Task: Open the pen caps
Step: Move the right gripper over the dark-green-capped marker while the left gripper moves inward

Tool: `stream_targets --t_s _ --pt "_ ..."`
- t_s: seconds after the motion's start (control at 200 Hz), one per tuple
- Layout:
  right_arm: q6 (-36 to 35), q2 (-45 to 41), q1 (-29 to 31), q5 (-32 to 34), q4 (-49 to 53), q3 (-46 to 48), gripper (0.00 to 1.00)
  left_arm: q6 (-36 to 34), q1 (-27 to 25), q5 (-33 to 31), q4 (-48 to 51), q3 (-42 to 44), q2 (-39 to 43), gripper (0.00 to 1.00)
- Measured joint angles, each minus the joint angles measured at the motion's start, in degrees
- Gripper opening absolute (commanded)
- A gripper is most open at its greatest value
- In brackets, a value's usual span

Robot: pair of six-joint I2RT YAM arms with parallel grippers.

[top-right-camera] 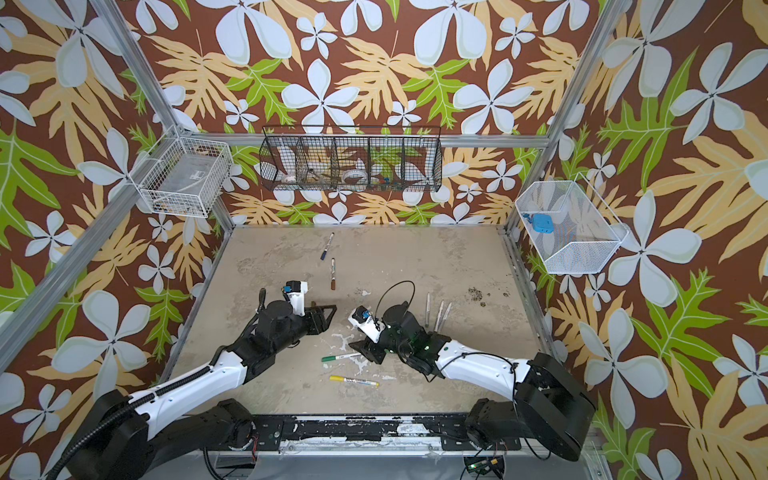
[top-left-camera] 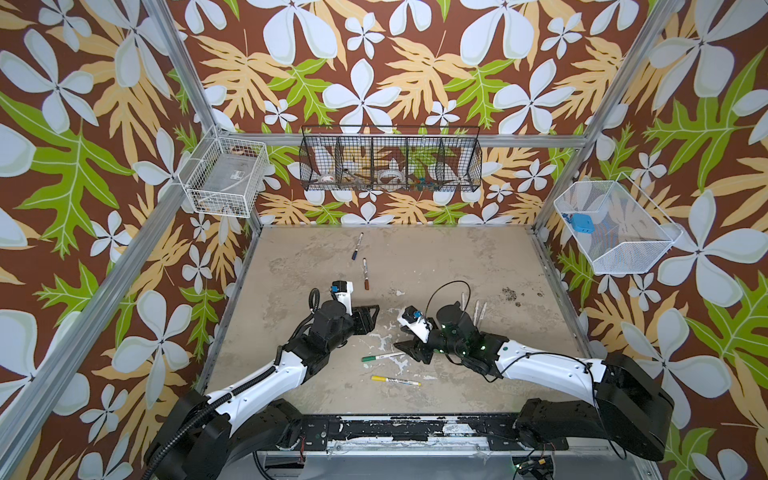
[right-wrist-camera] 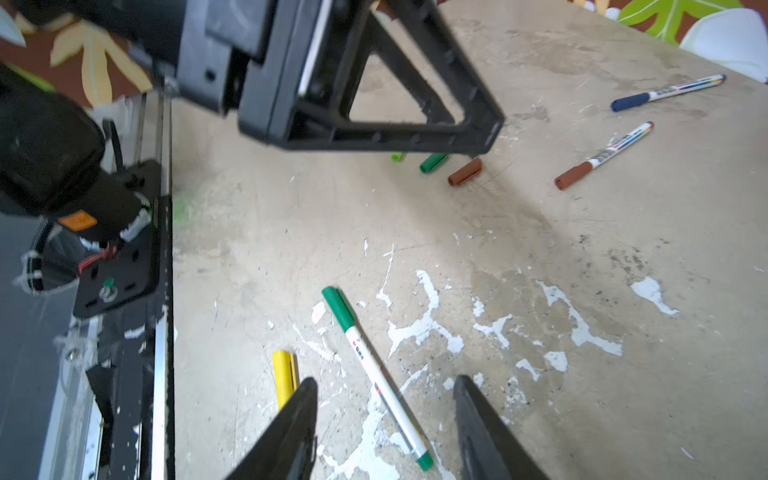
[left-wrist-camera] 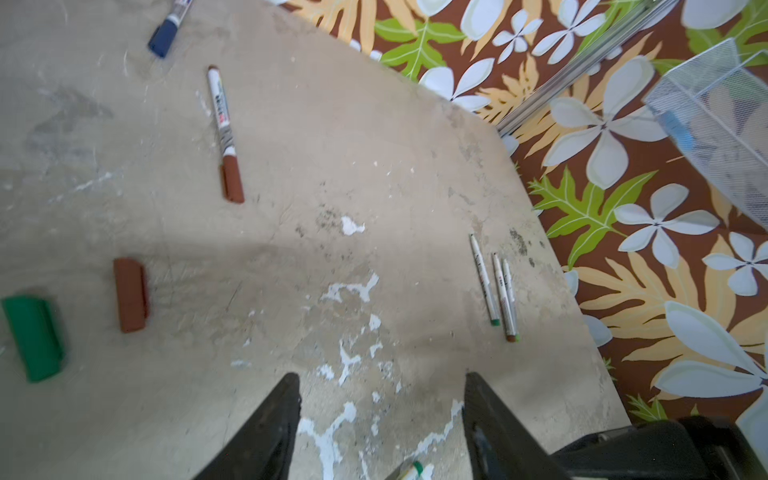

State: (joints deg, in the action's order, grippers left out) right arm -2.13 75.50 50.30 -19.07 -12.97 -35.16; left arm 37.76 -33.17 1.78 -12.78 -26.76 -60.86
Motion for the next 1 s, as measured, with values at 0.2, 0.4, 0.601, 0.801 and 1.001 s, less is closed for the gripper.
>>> stream_targets --t_s 0.2,0.4,0.601,0.801,1.001 --pt "-5.6 4.3 1.7 1.2 4.5 -1.7 0.57 2.6 0.0 1.1 10.4 -2.5 6.0 0.64" --pt "-9.1 10.4 3.9 3.4 8.1 -4.7 0.56 -1.7 0.0 3.2 24.1 -12.6 3.6 0.65" --pt "-11.8 15.4 5.9 7.7 10.5 -7.4 0.49 -7.1 0.1 3.1 33.7 -19.1 2.2 0.65" --pt "-13.1 18.7 6.3 8.9 11.9 -9.2 0.47 -10.6 0.9 4.5 38.0 -20.2 1.2 0.65" --pt "-13.3 21.2 6.3 10.2 12.8 -10.7 0.42 -12.3 2.2 5.4 39.5 -19.9 0.4 0.65"
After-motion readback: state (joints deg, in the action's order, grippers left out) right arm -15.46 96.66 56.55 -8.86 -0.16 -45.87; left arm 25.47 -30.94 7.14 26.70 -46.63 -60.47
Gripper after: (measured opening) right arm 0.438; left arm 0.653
